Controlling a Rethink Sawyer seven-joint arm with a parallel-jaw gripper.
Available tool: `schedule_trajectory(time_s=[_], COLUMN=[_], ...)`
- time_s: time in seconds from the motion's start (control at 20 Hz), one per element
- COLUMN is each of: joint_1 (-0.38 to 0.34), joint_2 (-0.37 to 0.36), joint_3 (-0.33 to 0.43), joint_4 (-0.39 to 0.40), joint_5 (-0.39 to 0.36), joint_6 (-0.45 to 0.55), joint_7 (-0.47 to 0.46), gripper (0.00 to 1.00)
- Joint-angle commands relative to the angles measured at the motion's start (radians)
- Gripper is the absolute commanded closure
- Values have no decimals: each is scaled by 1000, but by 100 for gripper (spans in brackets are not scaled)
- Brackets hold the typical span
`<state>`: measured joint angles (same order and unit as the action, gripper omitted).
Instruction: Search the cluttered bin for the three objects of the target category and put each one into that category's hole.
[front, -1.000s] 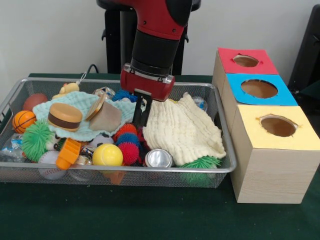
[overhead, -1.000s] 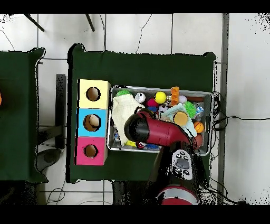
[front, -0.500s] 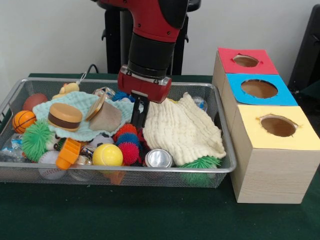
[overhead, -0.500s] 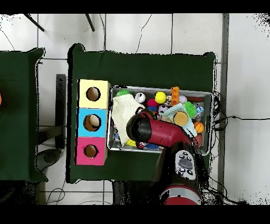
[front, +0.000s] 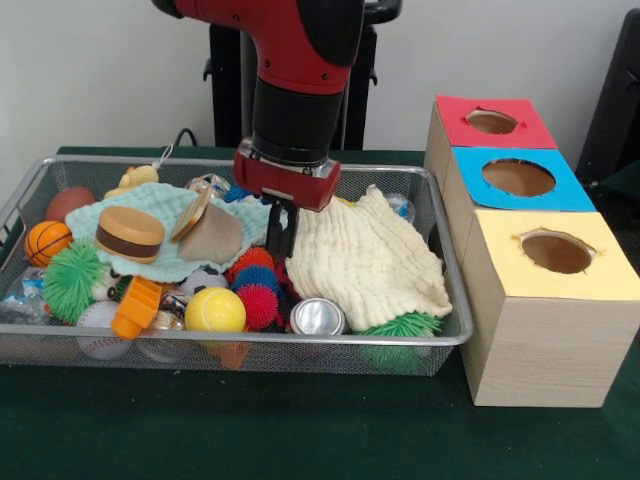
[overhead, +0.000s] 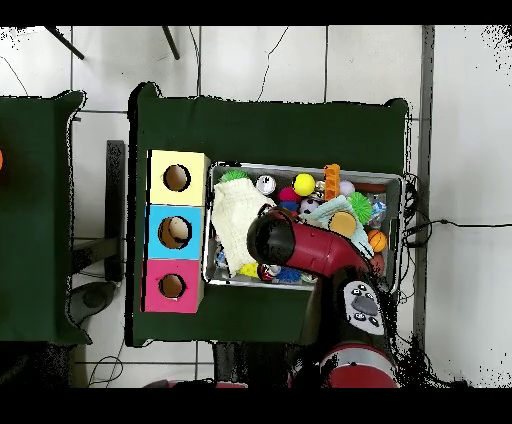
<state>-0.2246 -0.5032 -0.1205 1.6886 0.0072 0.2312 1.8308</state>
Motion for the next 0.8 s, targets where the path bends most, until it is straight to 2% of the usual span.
schedule_trajectory(time_s=[0.05, 0.25, 0.4, 0.6, 0.8], joint_1=[-4, 17, 31, 18, 3], joint_2=[35, 24, 18, 6, -40], joint_3=[102, 88, 72, 87, 115], joint_4=[17, 16, 14, 29, 66], joint_5=[29, 29, 21, 8, -1], joint_6=[107, 94, 42, 11, 17], joint_7=[117, 131, 143, 131, 115], gripper=[100, 100, 100, 100, 100])
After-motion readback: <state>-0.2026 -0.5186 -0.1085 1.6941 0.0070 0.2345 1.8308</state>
